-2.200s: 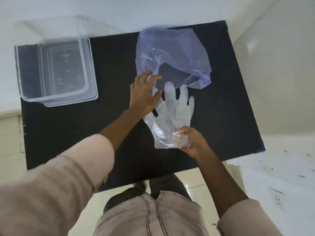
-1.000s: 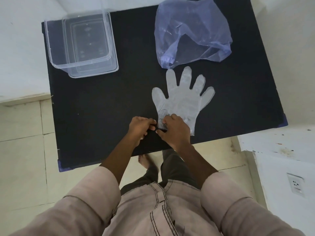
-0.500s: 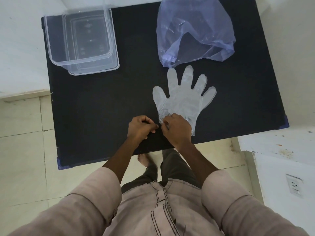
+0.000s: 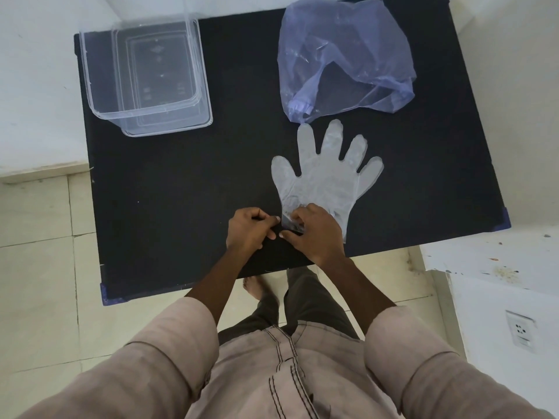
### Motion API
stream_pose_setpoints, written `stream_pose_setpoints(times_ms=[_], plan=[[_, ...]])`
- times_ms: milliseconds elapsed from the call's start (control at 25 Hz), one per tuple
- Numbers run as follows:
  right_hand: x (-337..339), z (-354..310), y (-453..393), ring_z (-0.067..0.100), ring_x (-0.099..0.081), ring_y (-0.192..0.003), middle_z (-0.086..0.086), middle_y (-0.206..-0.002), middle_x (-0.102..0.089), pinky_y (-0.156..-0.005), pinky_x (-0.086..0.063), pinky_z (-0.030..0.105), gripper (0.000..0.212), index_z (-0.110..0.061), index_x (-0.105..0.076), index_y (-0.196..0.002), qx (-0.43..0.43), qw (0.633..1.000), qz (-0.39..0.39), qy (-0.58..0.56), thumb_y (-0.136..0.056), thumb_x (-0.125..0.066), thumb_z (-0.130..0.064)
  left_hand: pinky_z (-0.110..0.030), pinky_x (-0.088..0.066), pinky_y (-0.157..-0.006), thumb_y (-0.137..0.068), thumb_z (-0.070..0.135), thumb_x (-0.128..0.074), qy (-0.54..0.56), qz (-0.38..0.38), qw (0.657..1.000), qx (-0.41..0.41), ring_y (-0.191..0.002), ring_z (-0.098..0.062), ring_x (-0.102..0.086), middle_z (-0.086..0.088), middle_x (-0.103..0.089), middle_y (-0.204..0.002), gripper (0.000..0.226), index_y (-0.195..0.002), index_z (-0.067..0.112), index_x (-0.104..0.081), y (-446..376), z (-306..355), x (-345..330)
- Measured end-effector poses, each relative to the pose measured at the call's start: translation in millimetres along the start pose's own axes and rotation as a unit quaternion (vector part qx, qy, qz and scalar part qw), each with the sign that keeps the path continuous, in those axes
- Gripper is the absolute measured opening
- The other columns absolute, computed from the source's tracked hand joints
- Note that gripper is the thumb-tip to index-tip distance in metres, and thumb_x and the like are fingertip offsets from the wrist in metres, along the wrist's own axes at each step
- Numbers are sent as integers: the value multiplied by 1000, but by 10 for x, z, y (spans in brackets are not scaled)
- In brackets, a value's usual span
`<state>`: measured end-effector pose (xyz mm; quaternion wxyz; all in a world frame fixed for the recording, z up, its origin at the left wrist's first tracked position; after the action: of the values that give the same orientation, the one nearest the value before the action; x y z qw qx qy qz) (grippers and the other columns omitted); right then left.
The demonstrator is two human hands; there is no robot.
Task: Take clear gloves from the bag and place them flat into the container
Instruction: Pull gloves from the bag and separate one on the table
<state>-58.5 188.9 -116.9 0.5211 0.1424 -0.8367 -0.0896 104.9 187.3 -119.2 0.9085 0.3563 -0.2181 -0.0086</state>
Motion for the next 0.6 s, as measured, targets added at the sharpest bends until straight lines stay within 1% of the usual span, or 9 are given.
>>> stream_pose_setpoints(times_ms=[80, 200, 320, 400, 480, 560, 600], plan=[[-8, -5, 1, 23, -63, -102, 6, -110, -70, -90, -47, 35, 44, -17, -67, -110, -8, 1000, -1, 3, -83, -67, -52, -20, -43, -41, -83, 31, -75, -5, -5, 1000, -5, -46, -4, -60, -3, -71, -61, 15, -76, 19, -70, 10, -11, 7], [1, -13, -3, 22, -64, -97, 7, -105, -71, -87, -46, 33, 34, -15, -69, -105, -9, 1000, 18, 0, -91, -60, -45, -20, -43, -41, -79, 34, -78, -7, -5, 1000, -6, -44, -2, -59, -1, -71, -59, 18, -75, 19, -70, 10, -10, 9], [5, -1, 3, 24, -65, -101, 10, -110, -72, -94, -47, 35, 33, -12, -69, -109, -28, 999, 19, -16, -97, -53, -39, -22, -45, -44, -77, 39, -79, -17, 2, 1000, -4, -44, -1, -59, 1, -70, -58, 21, -73, 20, -70, 2, -9, 1], [8, 12, 6, 25, -65, -105, 11, -114, -71, -99, -46, 36, 35, -11, -68, -113, -42, 999, 15, -29, -98, -51, -38, -27, -52, -52, -78, 40, -78, -40, 21, 999, -15, -48, -3, -62, 3, -70, -58, 20, -72, 23, -68, 24, -9, -28], [19, 24, 12, 25, -64, -106, 12, -114, -71, -99, -45, 35, 35, -9, -67, -115, -49, 998, 18, -43, -98, -51, -36, -31, -57, -62, -80, 39, -76, -70, 45, 996, -28, -55, -5, -65, 4, -69, -59, 19, -74, 25, -66, 56, -10, -59], [29, 30, 19, 25, -64, -104, 12, -113, -71, -97, -45, 33, 34, -8, -67, -114, -53, 997, 22, -58, -99, -51, -34, -35, -59, -69, -84, 38, -73, -87, 59, 993, -45, -63, -8, -67, 5, -71, -68, 15, -81, 24, -66, 119, 5, -80], [29, 33, 21, 25, -65, -103, 12, -113, -71, -97, -45, 32, 34, -8, -67, -114, -54, 996, 22, -62, -99, -51, -33, -36, -58, -73, -86, 35, -71, -109, 74, 988, -75, -70, -10, -67, 4, -71, -76, 15, -89, 22, -65, 174, 10, -84]])
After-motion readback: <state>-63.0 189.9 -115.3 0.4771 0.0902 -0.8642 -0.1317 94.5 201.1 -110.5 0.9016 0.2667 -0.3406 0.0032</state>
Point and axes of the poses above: each hand's wrist, its own y-axis away from the middle knuckle, its own x-axis out of the back of the hand, z = x × y, the point moved 3 cm from there along -y, towards the middle knuckle
